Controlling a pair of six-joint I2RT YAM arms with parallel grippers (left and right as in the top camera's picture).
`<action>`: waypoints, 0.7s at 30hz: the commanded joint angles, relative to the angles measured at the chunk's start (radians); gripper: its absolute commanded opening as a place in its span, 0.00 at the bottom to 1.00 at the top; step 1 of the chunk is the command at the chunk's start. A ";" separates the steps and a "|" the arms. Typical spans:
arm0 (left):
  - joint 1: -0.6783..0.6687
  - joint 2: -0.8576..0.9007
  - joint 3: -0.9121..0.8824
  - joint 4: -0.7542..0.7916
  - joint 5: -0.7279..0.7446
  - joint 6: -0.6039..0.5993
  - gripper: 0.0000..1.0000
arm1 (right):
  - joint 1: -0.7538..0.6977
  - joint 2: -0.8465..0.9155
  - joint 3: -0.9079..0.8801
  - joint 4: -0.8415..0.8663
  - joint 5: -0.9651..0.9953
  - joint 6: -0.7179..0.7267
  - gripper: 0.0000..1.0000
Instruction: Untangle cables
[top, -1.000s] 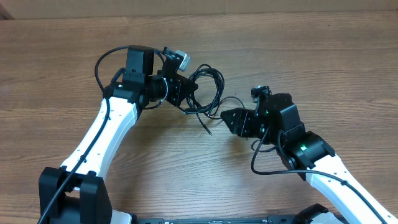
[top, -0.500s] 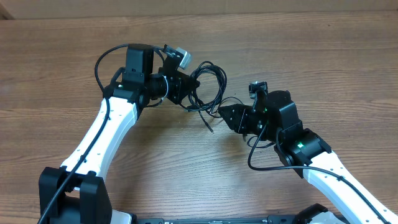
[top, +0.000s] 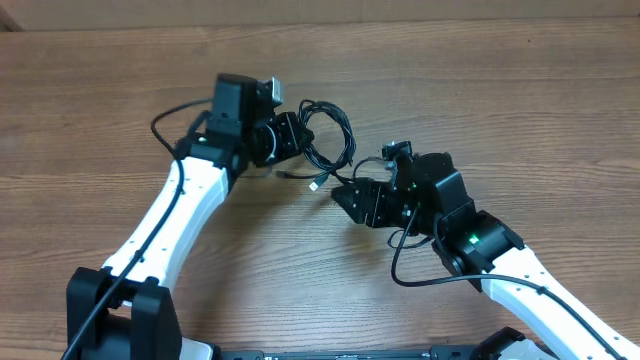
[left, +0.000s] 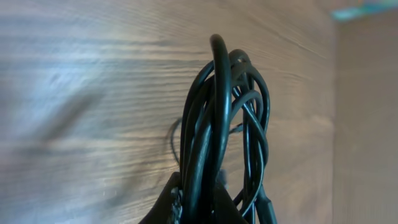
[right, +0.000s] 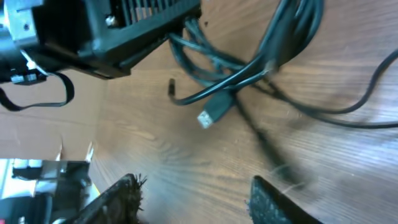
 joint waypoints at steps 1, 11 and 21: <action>-0.053 -0.017 0.024 -0.006 -0.179 -0.130 0.04 | 0.021 0.005 0.024 -0.016 -0.003 0.018 0.56; -0.130 -0.017 0.024 -0.008 -0.346 -0.351 0.04 | 0.027 0.006 0.024 -0.083 0.096 0.201 0.51; -0.196 -0.017 0.024 -0.044 -0.345 -0.570 0.04 | 0.030 0.100 0.024 0.000 0.174 0.445 0.42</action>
